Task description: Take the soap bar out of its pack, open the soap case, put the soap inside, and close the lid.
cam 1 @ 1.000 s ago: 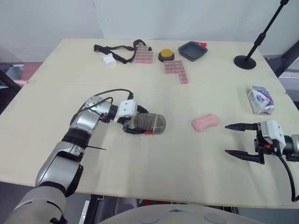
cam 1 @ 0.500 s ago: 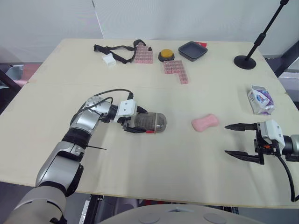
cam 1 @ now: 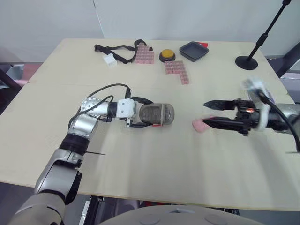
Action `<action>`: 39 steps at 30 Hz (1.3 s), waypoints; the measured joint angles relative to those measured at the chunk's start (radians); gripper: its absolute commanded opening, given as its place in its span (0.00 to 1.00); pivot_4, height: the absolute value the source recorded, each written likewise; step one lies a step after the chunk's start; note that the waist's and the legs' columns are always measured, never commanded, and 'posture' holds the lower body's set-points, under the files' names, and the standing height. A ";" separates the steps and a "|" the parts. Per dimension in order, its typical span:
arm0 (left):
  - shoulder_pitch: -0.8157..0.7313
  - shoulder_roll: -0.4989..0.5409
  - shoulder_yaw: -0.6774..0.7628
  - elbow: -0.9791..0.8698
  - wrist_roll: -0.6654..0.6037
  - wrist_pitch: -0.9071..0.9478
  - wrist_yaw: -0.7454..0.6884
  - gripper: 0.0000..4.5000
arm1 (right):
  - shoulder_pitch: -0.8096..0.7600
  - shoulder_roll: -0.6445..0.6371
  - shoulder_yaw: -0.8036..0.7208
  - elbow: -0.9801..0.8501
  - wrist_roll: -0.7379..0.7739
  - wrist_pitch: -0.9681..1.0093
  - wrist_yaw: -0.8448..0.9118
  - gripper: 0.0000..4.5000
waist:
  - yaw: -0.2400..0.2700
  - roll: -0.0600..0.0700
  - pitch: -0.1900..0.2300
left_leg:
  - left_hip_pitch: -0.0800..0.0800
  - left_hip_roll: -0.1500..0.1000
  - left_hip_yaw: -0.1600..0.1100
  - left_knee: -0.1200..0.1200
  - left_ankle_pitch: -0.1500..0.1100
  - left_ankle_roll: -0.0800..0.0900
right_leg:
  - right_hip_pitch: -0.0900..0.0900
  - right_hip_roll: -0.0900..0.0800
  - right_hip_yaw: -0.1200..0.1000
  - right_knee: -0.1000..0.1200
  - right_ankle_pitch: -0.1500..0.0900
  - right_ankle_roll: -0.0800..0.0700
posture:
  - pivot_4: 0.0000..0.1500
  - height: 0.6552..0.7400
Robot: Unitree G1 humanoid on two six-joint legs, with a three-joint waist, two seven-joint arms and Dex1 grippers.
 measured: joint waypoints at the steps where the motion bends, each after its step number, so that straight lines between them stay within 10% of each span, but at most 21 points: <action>1: 0.026 -0.010 -0.001 -0.039 -0.007 -0.001 0.017 0.77 | -0.027 0.031 0.018 0.017 0.086 0.058 -0.108 1.00 | 0.006 0.000 0.000 | -0.001 0.000 0.001 0.000 0.002 -0.004 | -0.001 0.000 0.001 0.000 0.000 0.000 | 1.00 1.00; 12: 0.122 -0.032 -0.013 -0.210 -0.011 -0.011 0.124 0.77 | -0.118 0.074 0.144 0.141 0.574 0.142 -0.610 1.00 | 0.029 0.000 0.000 | -0.002 -0.001 0.003 -0.001 0.004 -0.012 | -0.003 0.001 0.003 0.000 0.000 0.001 | 1.00 1.00; 39: 0.153 -0.027 -0.054 -0.245 -0.007 0.012 0.176 0.77 | -0.143 0.074 0.188 0.170 0.655 0.118 -0.695 1.00 | 0.033 0.000 0.000 | -0.002 -0.001 0.002 -0.003 0.003 -0.017 | -0.003 0.004 0.002 -0.001 0.001 0.002 | 1.00 1.00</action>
